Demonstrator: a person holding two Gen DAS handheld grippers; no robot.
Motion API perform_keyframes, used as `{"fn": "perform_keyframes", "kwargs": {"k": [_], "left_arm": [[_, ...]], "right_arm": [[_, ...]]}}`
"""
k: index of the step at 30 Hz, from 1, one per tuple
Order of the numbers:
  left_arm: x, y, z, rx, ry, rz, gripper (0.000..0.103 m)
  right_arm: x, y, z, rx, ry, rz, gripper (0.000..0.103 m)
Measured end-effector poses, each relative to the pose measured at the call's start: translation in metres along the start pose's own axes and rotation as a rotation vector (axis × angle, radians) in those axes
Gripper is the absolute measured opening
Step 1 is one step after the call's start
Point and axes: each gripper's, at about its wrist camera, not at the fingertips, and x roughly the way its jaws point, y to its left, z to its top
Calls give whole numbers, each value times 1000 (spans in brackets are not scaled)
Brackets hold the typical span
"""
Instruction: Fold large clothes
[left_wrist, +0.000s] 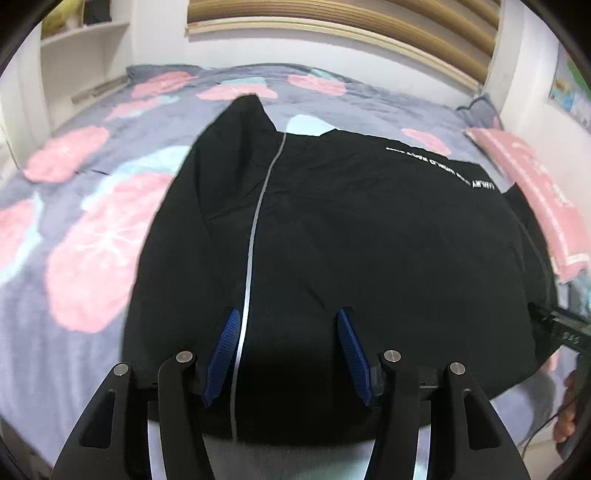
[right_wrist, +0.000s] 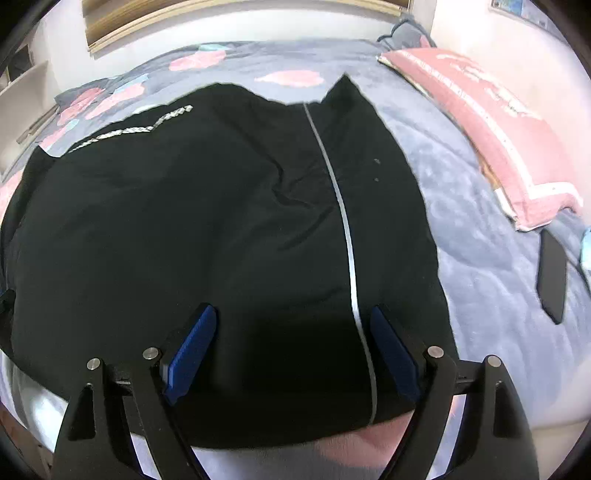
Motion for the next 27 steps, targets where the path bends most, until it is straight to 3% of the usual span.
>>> {"fn": "perform_keyframes", "kwargs": {"k": [4, 7, 10, 13, 15, 20, 27], "left_arm": [[-35, -20, -2, 64, -53, 52, 56], [-64, -31, 6, 100, -91, 173, 56], [-100, -45, 14, 134, -197, 237, 57], [-135, -53, 19, 143, -302, 217, 60], [-162, -56, 26, 127, -368, 165, 60], [-192, -55, 37, 75, -421, 66, 61], [-219, -65, 50, 111, -495, 91, 61]], "right_arm": [[-46, 11, 4, -36, -108, -16, 87], [-87, 18, 9, -40, -205, 26, 88], [-122, 27, 12, -55, -287, 44, 90], [-153, 35, 17, -61, -364, 47, 94], [-164, 39, 20, -49, -393, 53, 96], [-187, 46, 25, -46, -455, 82, 96], [-220, 61, 40, -88, -511, 116, 97]]}}
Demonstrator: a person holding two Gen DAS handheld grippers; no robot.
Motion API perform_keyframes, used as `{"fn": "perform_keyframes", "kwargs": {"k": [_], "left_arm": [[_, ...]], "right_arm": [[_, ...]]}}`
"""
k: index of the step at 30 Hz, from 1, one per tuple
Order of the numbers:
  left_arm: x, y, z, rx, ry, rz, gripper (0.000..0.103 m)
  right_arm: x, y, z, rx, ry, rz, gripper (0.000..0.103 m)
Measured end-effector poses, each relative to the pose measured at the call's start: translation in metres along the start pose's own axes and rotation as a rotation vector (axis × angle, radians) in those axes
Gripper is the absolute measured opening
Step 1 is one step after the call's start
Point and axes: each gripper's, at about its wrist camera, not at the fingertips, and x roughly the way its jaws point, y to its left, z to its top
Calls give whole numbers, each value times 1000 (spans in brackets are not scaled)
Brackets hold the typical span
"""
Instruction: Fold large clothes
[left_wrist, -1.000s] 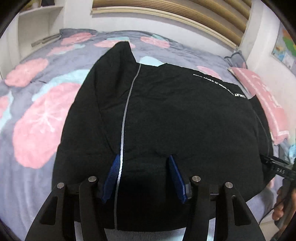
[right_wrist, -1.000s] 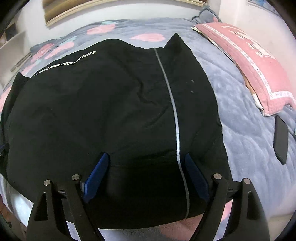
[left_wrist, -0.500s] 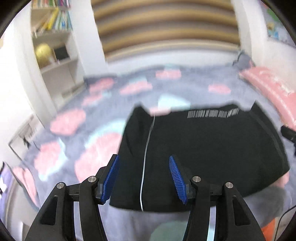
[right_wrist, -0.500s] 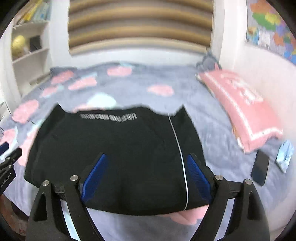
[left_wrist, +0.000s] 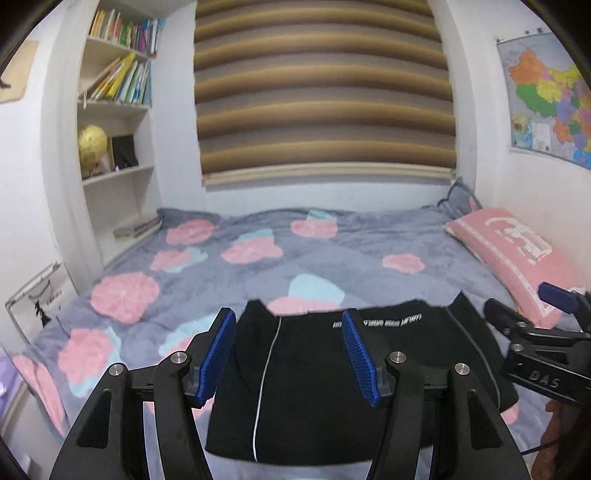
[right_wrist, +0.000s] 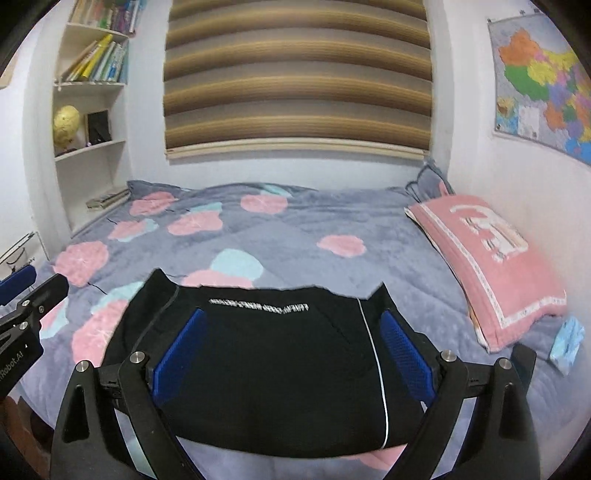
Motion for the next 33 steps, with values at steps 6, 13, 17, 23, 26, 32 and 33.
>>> {"fn": "perform_keyframes", "kwargs": {"k": [6, 13, 17, 23, 26, 32, 33], "left_arm": [[-20, -5, 15, 8, -70, 3, 70], [-1, -6, -11, -11, 14, 10, 72], [21, -3, -29, -25, 101, 17, 72], [37, -2, -40, -22, 150, 32, 72], [39, -6, -41, -1, 156, 36, 72], [39, -13, -43, 35, 160, 45, 72], [38, -14, -44, 40, 162, 44, 72]], "right_arm": [[-12, 11, 15, -6, -49, -29, 100], [7, 13, -6, 25, 33, -37, 100], [26, 7, -20, 60, 98, -40, 100], [43, -3, -30, 107, 164, -7, 100], [42, -2, -29, 103, 160, -7, 100], [42, -5, -29, 101, 163, 1, 100], [42, -5, -29, 104, 166, 4, 100]]}}
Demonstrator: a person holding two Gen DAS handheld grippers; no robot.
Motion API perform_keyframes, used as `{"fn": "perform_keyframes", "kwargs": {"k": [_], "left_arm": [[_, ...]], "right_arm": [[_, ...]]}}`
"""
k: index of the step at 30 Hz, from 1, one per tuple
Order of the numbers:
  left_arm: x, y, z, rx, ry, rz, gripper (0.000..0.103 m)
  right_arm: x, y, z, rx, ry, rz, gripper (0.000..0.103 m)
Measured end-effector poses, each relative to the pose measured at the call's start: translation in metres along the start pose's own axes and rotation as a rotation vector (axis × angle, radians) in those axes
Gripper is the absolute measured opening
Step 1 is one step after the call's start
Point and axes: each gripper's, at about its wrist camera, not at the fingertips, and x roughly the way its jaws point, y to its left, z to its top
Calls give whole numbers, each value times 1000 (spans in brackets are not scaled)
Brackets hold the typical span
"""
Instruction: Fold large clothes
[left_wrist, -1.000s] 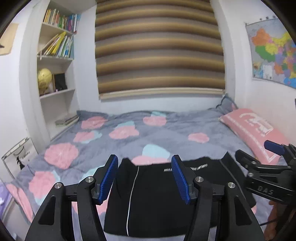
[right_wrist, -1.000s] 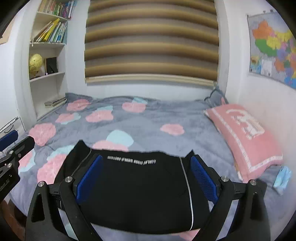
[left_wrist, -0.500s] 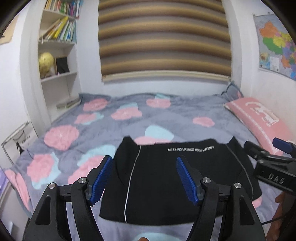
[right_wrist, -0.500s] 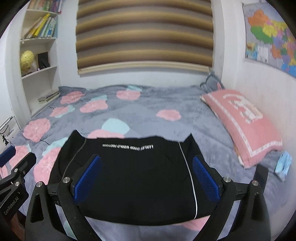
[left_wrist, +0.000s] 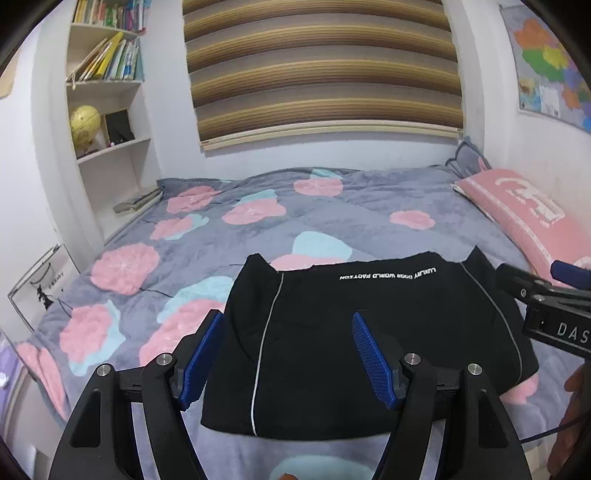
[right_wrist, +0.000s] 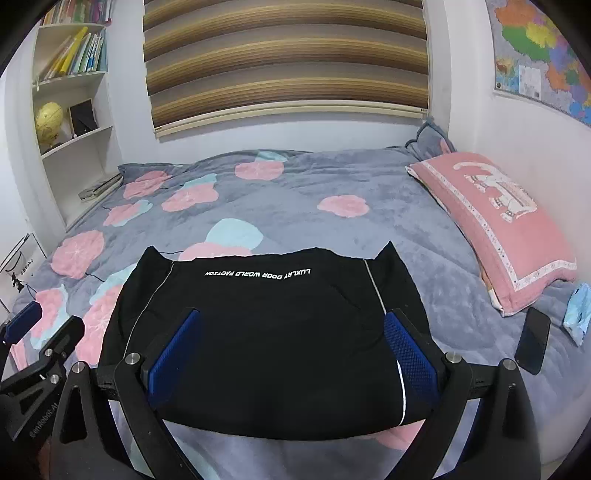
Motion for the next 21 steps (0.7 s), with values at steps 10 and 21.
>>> {"fn": "perform_keyframes", "kwargs": {"k": [10, 21], "left_arm": [[4, 7, 3, -29, 42, -121, 72], [3, 3, -1, -6, 32, -93, 72]], "right_arm": [[-2, -1, 1, 3, -2, 2, 100], [-1, 1, -2, -2, 7, 3, 100]]}}
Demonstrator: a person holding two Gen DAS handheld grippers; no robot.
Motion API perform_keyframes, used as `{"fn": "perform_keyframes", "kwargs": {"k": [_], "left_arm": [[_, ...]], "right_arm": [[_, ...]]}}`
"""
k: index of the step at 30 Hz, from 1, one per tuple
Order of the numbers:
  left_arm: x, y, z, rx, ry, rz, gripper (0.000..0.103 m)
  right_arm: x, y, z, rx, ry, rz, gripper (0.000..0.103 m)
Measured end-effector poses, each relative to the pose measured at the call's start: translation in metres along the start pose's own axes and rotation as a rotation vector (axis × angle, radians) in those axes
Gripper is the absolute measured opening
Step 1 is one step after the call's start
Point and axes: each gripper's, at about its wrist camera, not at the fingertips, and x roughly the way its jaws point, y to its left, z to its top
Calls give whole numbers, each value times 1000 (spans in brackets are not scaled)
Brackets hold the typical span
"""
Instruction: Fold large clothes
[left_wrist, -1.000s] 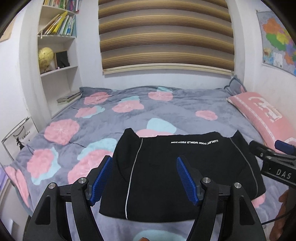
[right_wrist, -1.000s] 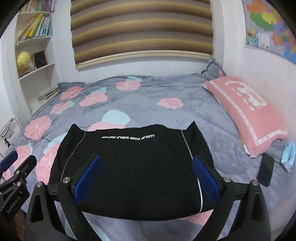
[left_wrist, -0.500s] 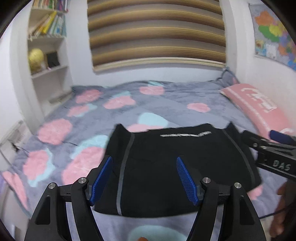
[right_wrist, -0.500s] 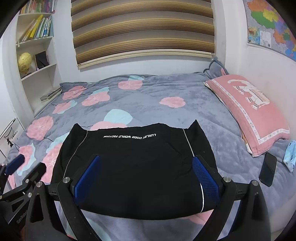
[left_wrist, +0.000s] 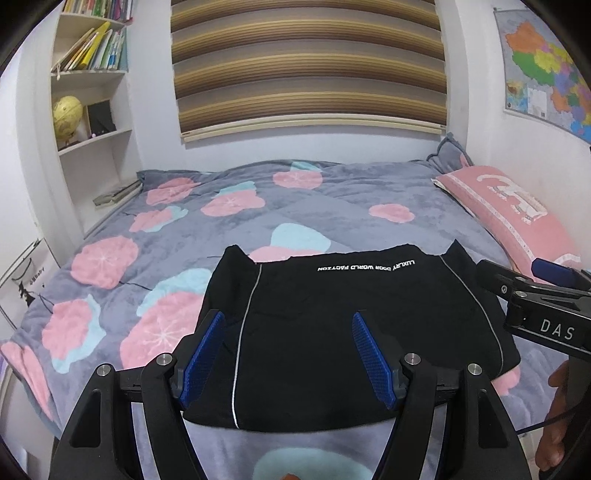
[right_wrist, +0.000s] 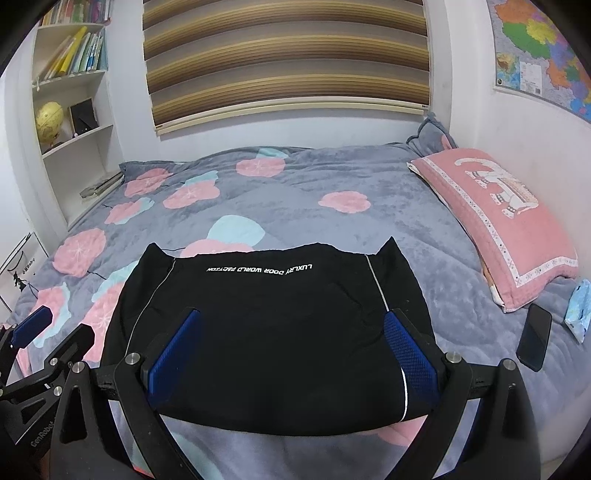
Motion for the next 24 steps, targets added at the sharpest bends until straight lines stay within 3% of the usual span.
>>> {"fn": "perform_keyframes", "kwargs": {"k": [24], "left_arm": [[12, -4, -4, 20, 38, -8, 72]], "right_arm": [[12, -5, -7, 11, 39, 15, 100]]}}
